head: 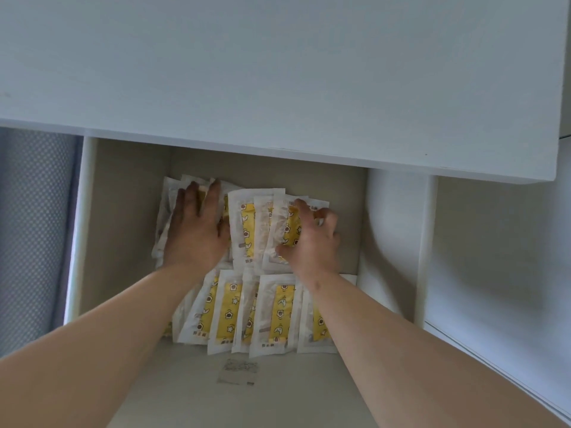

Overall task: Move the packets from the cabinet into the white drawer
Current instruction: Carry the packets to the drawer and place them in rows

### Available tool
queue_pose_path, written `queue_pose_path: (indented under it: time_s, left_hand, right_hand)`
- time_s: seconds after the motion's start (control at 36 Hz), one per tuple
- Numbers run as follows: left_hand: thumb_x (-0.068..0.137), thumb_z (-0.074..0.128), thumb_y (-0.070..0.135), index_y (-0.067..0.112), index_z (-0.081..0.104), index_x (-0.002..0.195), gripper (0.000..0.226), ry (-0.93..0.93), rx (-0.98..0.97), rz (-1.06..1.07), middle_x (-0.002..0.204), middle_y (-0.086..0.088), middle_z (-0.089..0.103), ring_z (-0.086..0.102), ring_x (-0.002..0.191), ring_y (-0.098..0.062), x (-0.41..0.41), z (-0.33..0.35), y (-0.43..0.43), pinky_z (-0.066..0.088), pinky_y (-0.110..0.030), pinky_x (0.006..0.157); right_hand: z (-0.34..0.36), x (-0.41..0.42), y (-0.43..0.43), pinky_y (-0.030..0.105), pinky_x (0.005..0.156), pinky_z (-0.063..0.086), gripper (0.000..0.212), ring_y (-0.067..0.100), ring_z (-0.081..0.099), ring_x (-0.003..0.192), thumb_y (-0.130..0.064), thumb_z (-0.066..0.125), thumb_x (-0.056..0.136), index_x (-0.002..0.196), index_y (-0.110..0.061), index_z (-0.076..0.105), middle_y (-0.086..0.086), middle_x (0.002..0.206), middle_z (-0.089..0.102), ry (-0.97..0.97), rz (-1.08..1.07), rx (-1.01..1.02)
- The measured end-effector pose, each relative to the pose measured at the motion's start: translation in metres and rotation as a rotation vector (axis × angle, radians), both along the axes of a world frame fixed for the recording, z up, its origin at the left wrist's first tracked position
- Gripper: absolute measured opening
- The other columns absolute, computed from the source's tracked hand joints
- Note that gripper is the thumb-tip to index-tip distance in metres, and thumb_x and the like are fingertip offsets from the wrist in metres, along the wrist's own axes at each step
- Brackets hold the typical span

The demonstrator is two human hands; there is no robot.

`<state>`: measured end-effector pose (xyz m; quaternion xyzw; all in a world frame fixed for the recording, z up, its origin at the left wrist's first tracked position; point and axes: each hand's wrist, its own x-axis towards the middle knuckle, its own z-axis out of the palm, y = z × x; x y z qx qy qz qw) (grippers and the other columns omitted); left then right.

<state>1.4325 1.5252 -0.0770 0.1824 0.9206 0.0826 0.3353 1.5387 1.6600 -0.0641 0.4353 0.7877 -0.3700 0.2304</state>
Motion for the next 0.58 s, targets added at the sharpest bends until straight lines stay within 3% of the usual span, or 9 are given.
queue_pose_path:
  time_s: [0.11, 0.19, 0.25, 0.31, 0.36, 0.58]
  left_hand:
    - [0.093, 0.049, 0.025, 0.013, 0.033, 0.142, 0.053, 0.096, -0.02, 0.017, 0.15, -0.016, 0.022, 0.015, 0.14, -0.036, -0.009, 0.01, 0.004, 0.027, -0.05, 0.111]
    - [0.091, 0.048, 0.019, 0.009, 0.041, 0.136, 0.047, 0.183, 0.159, -0.059, 0.147, -0.017, 0.028, 0.023, 0.137, -0.037, -0.012, 0.015, 0.011, 0.029, -0.05, 0.108]
    - [0.094, 0.042, 0.031, 0.016, 0.035, 0.142, 0.051, 0.083, 0.24, -0.178, 0.154, -0.01, 0.019, 0.015, 0.142, -0.032, -0.014, 0.016, 0.017, 0.022, -0.051, 0.113]
    - [0.095, 0.041, 0.047, 0.027, 0.016, 0.149, 0.063, -0.089, 0.112, -0.33, 0.158, 0.003, 0.0, -0.005, 0.146, -0.021, -0.014, 0.012, 0.02, 0.004, -0.05, 0.117]
    - [0.091, 0.044, 0.054, 0.033, 0.0, 0.15, 0.077, -0.098, -0.064, -0.524, 0.157, 0.009, -0.01, -0.017, 0.144, -0.017, -0.015, 0.008, 0.021, -0.004, -0.052, 0.115]
    - [0.086, 0.054, 0.054, 0.04, -0.003, 0.148, 0.085, -0.035, -0.134, -0.6, 0.155, 0.009, 0.006, -0.001, 0.142, -0.021, -0.018, 0.009, 0.024, 0.003, -0.052, 0.114]
  right_hand:
    - [-0.002, -0.003, -0.004, 0.037, 0.099, 0.04, 0.076, 0.032, 0.03, 0.126, -0.023, 0.069, 0.083, 0.143, -0.039, 0.025, 0.006, 0.143, 0.017, 0.007, -0.008, -0.012]
    - [-0.003, -0.005, -0.007, 0.036, 0.098, 0.041, 0.076, 0.031, 0.03, 0.126, -0.022, 0.068, 0.084, 0.143, -0.039, 0.025, 0.005, 0.145, 0.016, 0.012, -0.024, -0.025]
    - [-0.003, -0.006, -0.008, 0.035, 0.097, 0.041, 0.075, 0.031, 0.03, 0.126, -0.022, 0.068, 0.085, 0.143, -0.04, 0.025, 0.005, 0.145, 0.016, 0.017, -0.026, -0.033]
    - [-0.002, -0.006, -0.007, 0.035, 0.097, 0.04, 0.074, 0.031, 0.03, 0.126, -0.022, 0.067, 0.086, 0.144, -0.04, 0.024, 0.005, 0.145, 0.015, 0.022, -0.027, -0.038]
    - [-0.002, -0.006, -0.007, 0.035, 0.097, 0.04, 0.075, 0.031, 0.03, 0.126, -0.023, 0.067, 0.085, 0.144, -0.04, 0.024, 0.005, 0.145, 0.016, 0.023, -0.017, -0.031]
    - [-0.005, -0.002, -0.002, 0.036, 0.099, 0.041, 0.077, 0.031, 0.034, 0.126, -0.033, 0.069, 0.084, 0.145, -0.038, 0.023, 0.005, 0.143, 0.02, 0.034, 0.05, 0.014]
